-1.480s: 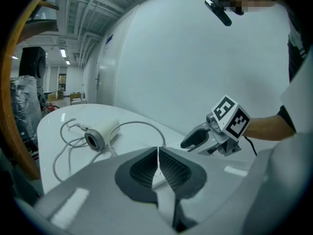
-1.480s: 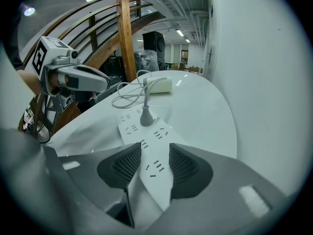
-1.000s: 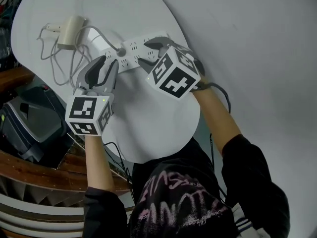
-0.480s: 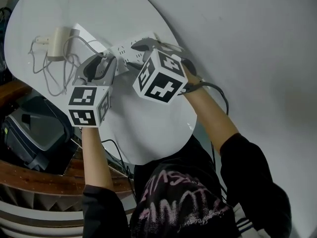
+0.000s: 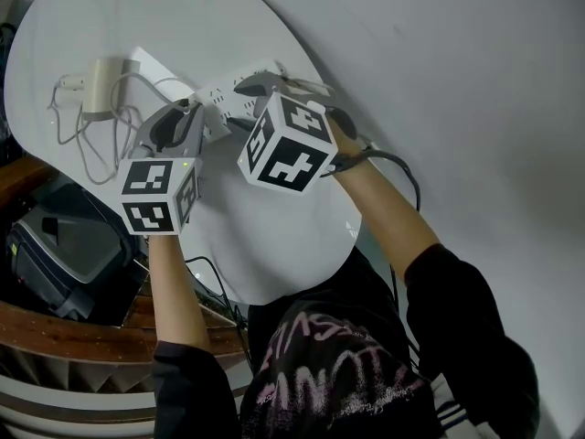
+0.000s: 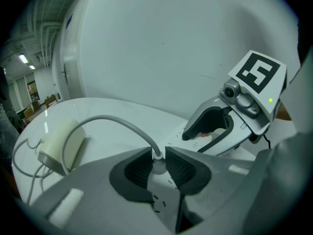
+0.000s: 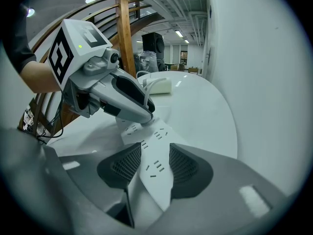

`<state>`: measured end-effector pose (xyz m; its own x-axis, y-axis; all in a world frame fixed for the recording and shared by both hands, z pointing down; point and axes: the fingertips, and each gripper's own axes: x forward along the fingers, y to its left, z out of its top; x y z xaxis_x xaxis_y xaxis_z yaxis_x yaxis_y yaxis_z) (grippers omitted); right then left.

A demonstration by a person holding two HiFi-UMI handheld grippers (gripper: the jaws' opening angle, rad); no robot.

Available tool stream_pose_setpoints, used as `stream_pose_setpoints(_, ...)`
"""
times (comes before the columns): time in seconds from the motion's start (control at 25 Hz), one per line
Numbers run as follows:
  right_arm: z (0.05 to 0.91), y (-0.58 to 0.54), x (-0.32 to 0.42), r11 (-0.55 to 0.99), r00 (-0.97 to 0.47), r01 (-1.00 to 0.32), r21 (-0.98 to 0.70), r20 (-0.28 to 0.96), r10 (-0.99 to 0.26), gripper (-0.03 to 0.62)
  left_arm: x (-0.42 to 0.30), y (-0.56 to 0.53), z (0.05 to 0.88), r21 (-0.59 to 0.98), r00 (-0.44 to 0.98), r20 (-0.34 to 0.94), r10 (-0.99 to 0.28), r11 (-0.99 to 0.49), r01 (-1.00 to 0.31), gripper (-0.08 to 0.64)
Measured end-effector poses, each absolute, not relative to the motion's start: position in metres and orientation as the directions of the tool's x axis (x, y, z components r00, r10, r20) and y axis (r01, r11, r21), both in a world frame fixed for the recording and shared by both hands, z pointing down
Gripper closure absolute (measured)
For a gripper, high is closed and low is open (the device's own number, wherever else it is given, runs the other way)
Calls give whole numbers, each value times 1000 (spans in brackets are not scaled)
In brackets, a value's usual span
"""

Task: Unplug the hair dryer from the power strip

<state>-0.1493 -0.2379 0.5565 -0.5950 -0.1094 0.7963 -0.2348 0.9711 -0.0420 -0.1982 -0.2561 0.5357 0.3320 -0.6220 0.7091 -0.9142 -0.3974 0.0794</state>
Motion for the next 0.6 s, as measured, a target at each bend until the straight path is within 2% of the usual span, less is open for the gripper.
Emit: stream_pose_setpoints(0.6,557,-239,-149,966,-583,-253,-44,804,-116,394,-199,-258,530,98,337,704,-625,-384,-918,503)
